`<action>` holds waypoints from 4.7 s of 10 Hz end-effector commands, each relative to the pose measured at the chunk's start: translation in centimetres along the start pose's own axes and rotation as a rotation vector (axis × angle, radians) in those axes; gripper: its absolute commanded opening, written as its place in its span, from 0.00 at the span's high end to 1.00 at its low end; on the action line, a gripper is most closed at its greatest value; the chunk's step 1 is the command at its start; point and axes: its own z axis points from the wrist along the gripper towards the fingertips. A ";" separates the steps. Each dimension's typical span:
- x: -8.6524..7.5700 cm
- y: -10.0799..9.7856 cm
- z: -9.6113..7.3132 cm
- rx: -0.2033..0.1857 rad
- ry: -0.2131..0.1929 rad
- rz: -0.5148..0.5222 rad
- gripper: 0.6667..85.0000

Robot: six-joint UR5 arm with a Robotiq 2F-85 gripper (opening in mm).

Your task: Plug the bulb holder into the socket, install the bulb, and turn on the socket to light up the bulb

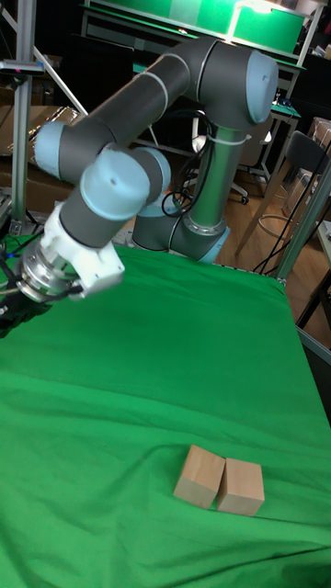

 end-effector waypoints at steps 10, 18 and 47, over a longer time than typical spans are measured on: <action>-0.7 1.3 -2.8 -0.117 -0.241 0.181 1.00; -0.6 3.3 -4.0 -0.165 -0.292 0.201 1.00; -2.8 4.1 -5.2 -0.263 -0.360 0.579 1.00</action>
